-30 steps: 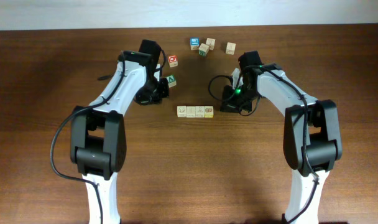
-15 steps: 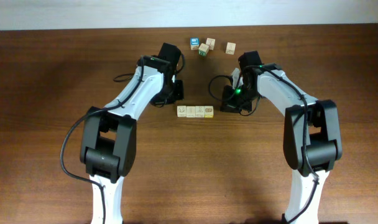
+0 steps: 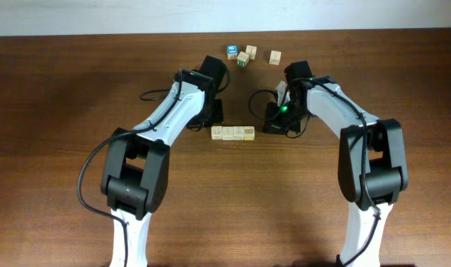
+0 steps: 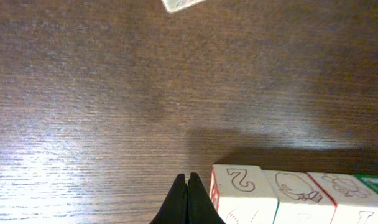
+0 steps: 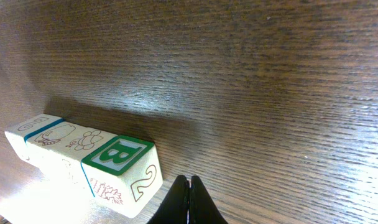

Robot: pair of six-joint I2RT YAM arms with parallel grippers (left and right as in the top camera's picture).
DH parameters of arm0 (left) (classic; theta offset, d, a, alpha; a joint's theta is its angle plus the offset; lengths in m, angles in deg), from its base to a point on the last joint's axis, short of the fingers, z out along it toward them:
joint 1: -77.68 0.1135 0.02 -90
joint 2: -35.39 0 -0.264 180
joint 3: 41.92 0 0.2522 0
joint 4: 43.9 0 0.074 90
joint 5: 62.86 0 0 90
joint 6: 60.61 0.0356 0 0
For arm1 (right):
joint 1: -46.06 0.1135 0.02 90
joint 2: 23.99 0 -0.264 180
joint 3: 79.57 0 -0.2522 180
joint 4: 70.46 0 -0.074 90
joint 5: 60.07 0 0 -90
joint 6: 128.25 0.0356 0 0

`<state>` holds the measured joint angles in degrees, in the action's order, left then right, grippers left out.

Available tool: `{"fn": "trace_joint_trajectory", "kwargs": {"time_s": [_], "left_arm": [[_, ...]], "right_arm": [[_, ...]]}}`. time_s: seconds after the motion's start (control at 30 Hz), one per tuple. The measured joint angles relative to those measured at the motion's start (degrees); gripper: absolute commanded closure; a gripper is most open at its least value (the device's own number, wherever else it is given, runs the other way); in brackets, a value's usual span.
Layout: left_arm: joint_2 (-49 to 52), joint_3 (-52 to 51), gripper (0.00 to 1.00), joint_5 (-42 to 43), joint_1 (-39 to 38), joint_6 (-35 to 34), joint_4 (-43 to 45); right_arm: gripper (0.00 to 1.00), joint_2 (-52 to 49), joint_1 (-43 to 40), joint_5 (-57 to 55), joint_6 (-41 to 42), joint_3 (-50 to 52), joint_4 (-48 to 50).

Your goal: Rotate 4 blocks

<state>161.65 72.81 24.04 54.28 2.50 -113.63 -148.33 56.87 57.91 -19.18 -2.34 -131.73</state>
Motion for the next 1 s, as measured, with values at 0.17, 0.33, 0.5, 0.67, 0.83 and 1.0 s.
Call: {"fn": "trace_joint_trajectory", "kwargs": {"time_s": [0.17,0.33,0.5,0.67,0.83,1.0], "left_arm": [[1.1,-0.1,1.00,3.2,0.0,0.1,-0.3],[1.1,-0.1,1.00,6.2,0.0,1.8,-0.3],[1.1,-0.1,1.00,6.0,0.0,3.0,-0.6],[1.2,-0.2,1.00,8.5,3.5,5.0,-2.7],[3.2,-0.3,1.00,16.7,4.5,9.4,-1.9],[3.6,-0.3,1.00,18.6,5.5,11.5,-2.7]], "right_arm": [[0.96,0.0,0.0,0.0,0.0,0.0,0.0],[0.96,0.0,0.0,0.0,0.0,0.0,0.0],[0.96,0.0,0.0,0.0,0.0,0.0,-0.5],[0.96,0.0,0.0,1.0,-1.4,0.0,-1.7],[0.96,0.0,0.0,2.6,-3.8,0.0,-1.7],[0.95,0.0,-4.2,11.9,-7.6,4.5,2.6]]}}
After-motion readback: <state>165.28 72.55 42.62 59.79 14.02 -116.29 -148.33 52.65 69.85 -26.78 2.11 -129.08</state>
